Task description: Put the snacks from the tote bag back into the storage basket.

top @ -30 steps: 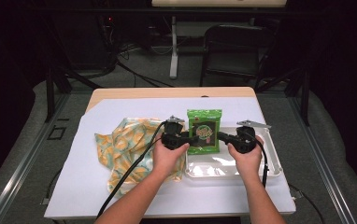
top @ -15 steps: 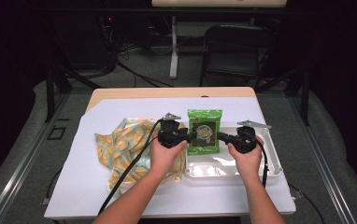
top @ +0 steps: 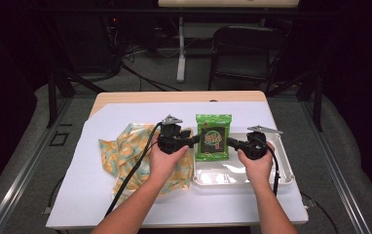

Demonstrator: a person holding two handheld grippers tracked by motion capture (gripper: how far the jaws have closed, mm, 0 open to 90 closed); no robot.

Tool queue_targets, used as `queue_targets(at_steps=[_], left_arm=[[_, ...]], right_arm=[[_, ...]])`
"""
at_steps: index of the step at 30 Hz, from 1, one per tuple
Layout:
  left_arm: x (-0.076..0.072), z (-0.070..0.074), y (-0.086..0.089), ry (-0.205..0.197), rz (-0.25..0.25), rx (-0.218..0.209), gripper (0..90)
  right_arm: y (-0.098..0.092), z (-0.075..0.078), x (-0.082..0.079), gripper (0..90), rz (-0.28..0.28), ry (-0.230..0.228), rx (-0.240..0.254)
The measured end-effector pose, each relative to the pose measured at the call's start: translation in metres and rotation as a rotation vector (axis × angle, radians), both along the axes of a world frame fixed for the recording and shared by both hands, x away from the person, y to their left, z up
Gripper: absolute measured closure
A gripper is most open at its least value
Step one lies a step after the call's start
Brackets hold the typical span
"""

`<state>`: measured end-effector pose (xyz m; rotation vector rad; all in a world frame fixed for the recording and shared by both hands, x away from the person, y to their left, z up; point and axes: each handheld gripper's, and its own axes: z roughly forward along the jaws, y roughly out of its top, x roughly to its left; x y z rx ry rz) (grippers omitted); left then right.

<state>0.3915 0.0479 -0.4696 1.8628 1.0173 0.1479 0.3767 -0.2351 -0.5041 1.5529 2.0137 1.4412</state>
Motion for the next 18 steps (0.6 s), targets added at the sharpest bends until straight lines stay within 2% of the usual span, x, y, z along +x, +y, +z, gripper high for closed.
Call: queue_targets(at_steps=[2,4,5,7,9,11,18], left_arm=[[0.0,0.001,0.003,-0.003,0.0,-0.001,51.1],[-0.001,0.0,0.008,-0.009,0.011,-0.033,51.1],[-0.001,-0.001,0.011,0.005,0.016,-0.051,51.1],[0.0,-0.003,0.015,0.011,0.028,-0.041,51.1],[0.0,-0.007,0.021,0.016,0.042,-0.052,51.3],[0.0,-0.008,0.026,0.021,0.048,-0.046,51.3],[-0.003,-0.009,0.038,0.014,0.071,-0.056,51.5]], right_arm=[[0.0,0.0,0.0,90.0,-0.004,0.002,-0.001],[0.0,-0.001,0.001,90.0,-0.005,0.003,-0.006],[0.0,-0.001,0.001,90.0,0.0,0.003,-0.005],[0.001,-0.003,0.002,90.0,-0.004,0.012,-0.013],[0.002,-0.006,0.004,90.0,-0.006,0.02,-0.015],[0.003,-0.008,0.005,90.0,-0.012,0.021,-0.02],[0.004,-0.009,0.007,90.0,-0.024,0.022,-0.02]])
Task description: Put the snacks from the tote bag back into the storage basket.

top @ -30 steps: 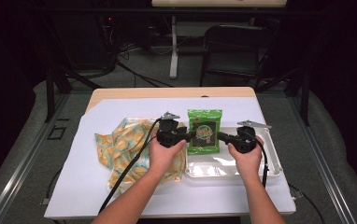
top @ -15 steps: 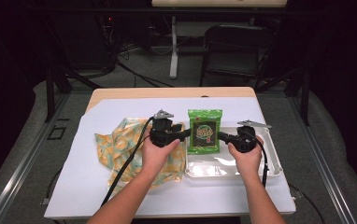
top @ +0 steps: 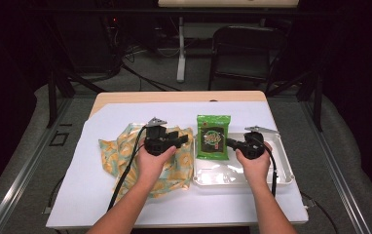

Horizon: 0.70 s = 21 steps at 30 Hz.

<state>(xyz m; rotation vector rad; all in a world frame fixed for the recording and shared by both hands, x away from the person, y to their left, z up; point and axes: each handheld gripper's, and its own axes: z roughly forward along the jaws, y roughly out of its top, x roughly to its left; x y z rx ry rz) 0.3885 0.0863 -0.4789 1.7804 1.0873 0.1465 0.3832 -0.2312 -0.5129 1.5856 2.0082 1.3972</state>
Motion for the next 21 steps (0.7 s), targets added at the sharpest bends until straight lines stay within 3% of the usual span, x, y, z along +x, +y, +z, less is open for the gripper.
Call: queue_targets(at_steps=[12,21], left_arm=[[-0.01,-0.001,0.023,-0.009,0.029,0.006,51.5],[-0.025,-0.003,0.05,-0.021,0.061,0.002,51.5]], right_arm=[[-0.004,-0.006,0.011,90.0,-0.026,0.044,0.039],[-0.006,-0.012,0.023,90.0,-0.046,0.077,0.057]])
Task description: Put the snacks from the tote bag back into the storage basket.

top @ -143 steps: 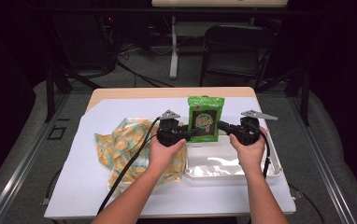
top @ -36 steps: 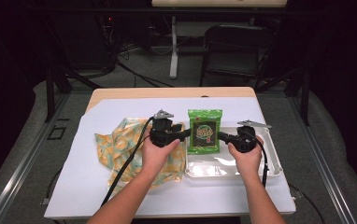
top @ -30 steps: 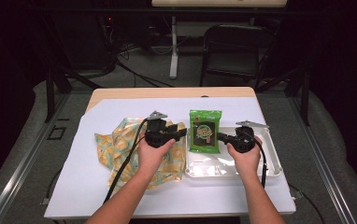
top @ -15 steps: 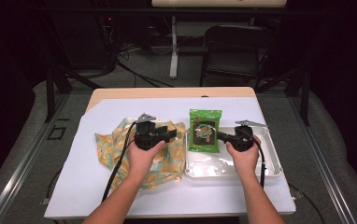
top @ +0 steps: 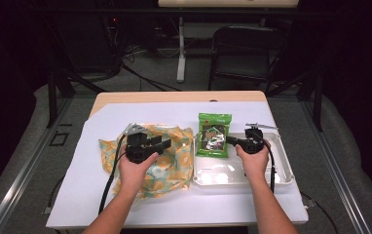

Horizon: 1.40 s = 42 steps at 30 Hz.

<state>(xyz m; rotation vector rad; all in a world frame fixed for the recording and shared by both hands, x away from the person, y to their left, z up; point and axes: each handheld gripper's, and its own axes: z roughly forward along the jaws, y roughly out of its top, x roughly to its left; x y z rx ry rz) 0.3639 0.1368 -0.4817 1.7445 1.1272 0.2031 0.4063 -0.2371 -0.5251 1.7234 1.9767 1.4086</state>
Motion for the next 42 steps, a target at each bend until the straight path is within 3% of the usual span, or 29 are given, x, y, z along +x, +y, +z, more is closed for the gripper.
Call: queue_targets(at_steps=[15,24,42], left_arm=[[-0.03,-0.004,0.05,-0.017,0.052,-0.014,51.1],[-0.036,-0.007,0.074,-0.007,0.092,-0.032,50.9],[-0.04,-0.007,0.088,-0.006,0.127,-0.061,50.7]], right_arm=[[0.0,-0.003,0.014,90.0,-0.023,0.028,-0.001],[0.001,-0.006,0.018,90.0,-0.034,0.034,0.001],[0.004,-0.01,0.026,89.8,-0.048,0.042,0.014]])
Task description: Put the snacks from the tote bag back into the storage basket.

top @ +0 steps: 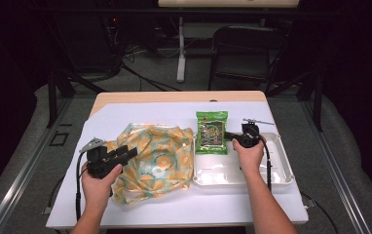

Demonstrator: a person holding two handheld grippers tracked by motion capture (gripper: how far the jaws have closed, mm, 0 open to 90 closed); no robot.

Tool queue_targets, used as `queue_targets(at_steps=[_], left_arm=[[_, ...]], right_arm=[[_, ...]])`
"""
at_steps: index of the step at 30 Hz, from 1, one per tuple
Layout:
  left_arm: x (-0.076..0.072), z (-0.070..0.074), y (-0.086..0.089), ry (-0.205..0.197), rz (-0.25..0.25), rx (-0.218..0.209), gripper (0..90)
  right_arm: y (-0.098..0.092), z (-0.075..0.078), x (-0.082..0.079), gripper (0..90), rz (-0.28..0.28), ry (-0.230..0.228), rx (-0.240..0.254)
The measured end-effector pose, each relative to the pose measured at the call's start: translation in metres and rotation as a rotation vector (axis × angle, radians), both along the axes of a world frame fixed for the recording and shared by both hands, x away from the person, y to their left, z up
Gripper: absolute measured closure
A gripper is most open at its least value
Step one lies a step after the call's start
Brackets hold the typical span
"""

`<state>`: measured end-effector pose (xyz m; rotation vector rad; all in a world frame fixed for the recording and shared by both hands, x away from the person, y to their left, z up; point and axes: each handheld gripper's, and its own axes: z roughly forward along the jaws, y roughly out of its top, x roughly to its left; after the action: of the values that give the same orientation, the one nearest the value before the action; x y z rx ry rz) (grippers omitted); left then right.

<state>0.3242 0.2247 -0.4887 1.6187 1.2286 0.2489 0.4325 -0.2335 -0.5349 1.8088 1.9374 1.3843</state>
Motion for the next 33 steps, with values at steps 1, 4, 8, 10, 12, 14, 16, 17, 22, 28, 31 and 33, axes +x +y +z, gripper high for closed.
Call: queue_targets(at_steps=[1,4,8,10,12,14,16,17,22,28,31,33], left_arm=[[-0.0002,0.0001,0.0004,0.002,-0.001,0.0,50.7],[-0.0001,-0.0002,0.0011,0.0,0.005,-0.005,50.7],[-0.0001,-0.0002,0.002,0.003,0.009,-0.01,50.7],[0.0001,-0.0004,0.0028,0.001,0.008,-0.006,50.7],[0.0002,-0.0005,0.0036,0.004,0.009,-0.005,50.7],[0.0003,-0.0006,0.0037,0.006,0.012,-0.007,50.7],[0.0002,-0.0007,0.004,0.003,0.015,-0.011,50.7],[0.0003,-0.0006,0.0041,0.003,0.016,-0.015,50.7],[0.0006,-0.0006,0.0048,0.001,0.014,-0.012,50.7],[0.0003,0.0009,0.0071,-0.006,0.021,-0.016,50.7],[0.0003,0.0011,0.0082,-0.005,0.027,-0.019,50.7],[0.0003,0.0013,0.0085,-0.007,0.029,-0.019,50.7]], right_arm=[[0.0002,0.0,0.0001,89.8,-0.001,-0.001,0.001],[0.0007,-0.0002,0.0001,89.5,-0.008,-0.004,0.008],[0.0006,-0.0003,0.0002,88.4,-0.013,-0.006,0.011],[0.0007,-0.0003,0.0001,87.8,-0.012,-0.008,0.011],[0.0006,0.0001,0.0,87.4,-0.002,-0.008,0.005],[0.0012,-0.0002,-0.0002,87.3,-0.006,-0.009,0.008],[0.0017,-0.0003,-0.0006,86.7,-0.01,-0.009,0.007],[0.0014,-0.0003,-0.0009,86.3,-0.005,-0.008,0.004],[0.0032,0.0001,-0.0023,81.6,-0.007,-0.004,-0.007],[0.0023,0.0019,-0.0042,76.2,-0.005,-0.01,-0.012],[0.0021,0.0029,-0.0055,73.2,-0.004,-0.012,-0.01],[0.0025,0.0035,-0.0064,72.0,-0.003,-0.019,-0.013]])
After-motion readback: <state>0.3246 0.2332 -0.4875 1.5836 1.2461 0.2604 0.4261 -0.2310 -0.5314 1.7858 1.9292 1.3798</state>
